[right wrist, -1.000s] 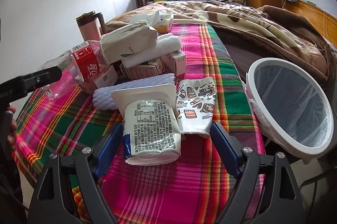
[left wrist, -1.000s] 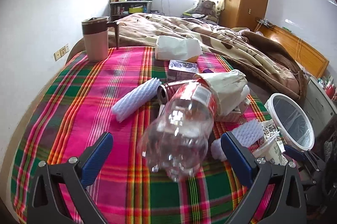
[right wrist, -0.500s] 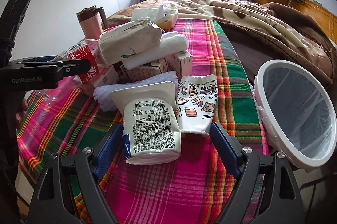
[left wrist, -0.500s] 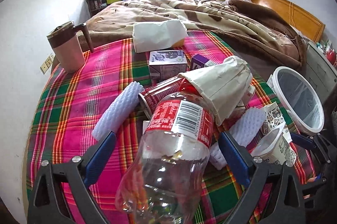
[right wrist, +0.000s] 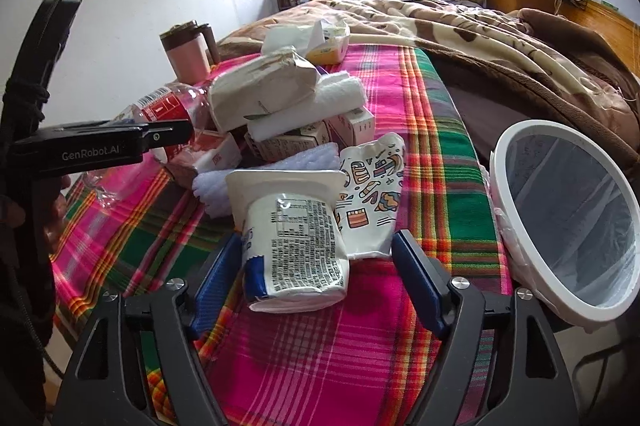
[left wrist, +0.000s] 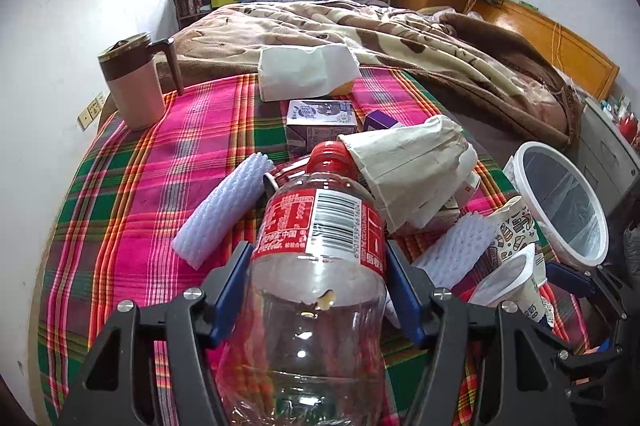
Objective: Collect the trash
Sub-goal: 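Grasp the clear Coca-Cola bottle with the left tool while the right tool grasps the white yogurt bottle, then carry both items over the white bin and open both tools to drop them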
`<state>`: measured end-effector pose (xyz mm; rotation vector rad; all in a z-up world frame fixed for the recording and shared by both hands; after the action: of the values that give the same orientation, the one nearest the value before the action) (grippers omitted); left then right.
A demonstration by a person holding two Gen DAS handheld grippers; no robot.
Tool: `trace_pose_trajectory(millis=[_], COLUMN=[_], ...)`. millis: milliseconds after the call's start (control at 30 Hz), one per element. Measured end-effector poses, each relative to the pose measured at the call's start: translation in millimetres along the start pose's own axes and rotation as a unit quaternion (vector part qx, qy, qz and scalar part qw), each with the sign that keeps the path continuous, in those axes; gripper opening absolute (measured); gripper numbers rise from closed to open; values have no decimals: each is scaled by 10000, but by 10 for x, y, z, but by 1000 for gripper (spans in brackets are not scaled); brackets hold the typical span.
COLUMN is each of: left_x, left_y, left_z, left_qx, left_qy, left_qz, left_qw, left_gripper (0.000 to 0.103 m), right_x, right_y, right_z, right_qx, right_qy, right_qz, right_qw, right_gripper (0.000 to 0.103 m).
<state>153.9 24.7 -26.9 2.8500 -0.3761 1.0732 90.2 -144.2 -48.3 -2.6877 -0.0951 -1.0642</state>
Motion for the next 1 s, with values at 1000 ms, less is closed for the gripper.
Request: trace_pose_trajectory(millis=[1000], left_x=[-360], left_y=[-65], left_z=[98], left_qx=[-24], left_qy=[-187], left_qz=[-371], left_qw=[9991], left_gripper=[65], right_x=[-68], right_y=[124], right_z=[198], right_qx=[1], right_qy=[-287], right_qz=[421], right_qw=[9987], right_gripper=[47])
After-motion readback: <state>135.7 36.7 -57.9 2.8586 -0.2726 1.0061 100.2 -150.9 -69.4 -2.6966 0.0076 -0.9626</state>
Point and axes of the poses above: each gripper's, at about its wrist camera, not at the fingertips, and z roughly the way its jaws point, y to its right, x to its top, the point moved 3 cm from there along z, roughly the way its jaws point, and after that the axes turned 4 degrees about z, right-handed, at the moved point
